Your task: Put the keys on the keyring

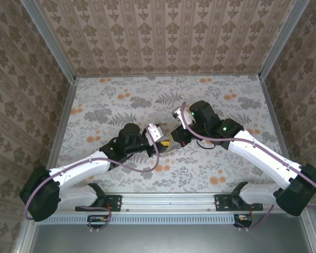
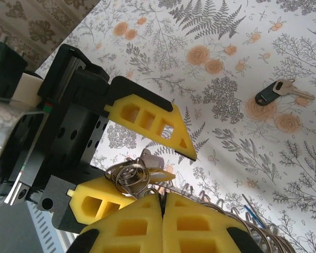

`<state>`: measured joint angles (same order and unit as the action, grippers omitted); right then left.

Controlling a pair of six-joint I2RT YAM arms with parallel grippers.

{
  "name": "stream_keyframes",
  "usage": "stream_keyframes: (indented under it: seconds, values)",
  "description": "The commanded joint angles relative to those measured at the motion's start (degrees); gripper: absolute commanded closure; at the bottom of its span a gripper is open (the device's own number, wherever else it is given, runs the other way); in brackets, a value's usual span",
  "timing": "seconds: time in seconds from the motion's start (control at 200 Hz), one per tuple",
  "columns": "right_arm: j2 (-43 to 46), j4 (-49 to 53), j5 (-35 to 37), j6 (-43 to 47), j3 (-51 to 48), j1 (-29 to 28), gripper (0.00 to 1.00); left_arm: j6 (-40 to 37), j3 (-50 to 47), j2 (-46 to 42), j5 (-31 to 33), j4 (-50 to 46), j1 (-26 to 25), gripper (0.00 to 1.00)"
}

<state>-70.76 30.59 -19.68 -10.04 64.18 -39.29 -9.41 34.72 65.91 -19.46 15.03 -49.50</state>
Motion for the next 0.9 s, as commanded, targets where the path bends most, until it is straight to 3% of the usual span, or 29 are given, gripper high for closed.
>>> stream_keyframes:
  seconds: [0.0,0.225,0.34,0.465,0.69,0.735,0.895]
  values:
    - [0.54,-2.46,1.04,-0.84,0.35,-0.35,1.0,0.71,1.3,-0.08,-0.16,0.62,-0.41,0.62]
    - [0.19,-1.68,1.59,-0.02,0.43,-0.35,1.0,-0.29,1.5,-0.96,-1.45,0.46,-0.49,0.73]
    - [0.19,-1.75,1.99,0.33,0.03,-0.36,1.0,-0.11,2.01,-1.14,-2.01,-0.05,-0.51,0.68]
    - [0.27,-2.61,1.44,-0.13,-0.34,-0.35,1.0,0.18,2.41,-0.83,-3.32,-0.09,-0.54,0.69]
    - [0.33,-2.51,1.45,0.12,-0.29,-0.35,1.0,-0.3,3.81,-0.62,-4.0,-2.47,-0.51,0.92]
    - [0.49,-2.46,2.12,-0.35,-0.44,-0.33,0.91,-0.48,4.08,-0.65,-4.0,-2.93,-0.48,0.93]
    - [2.49,-4.24,2.73,-2.64,-3.09,-0.35,0.73,-0.36,4.22,-0.73,-3.91,-2.55,-0.49,0.97]
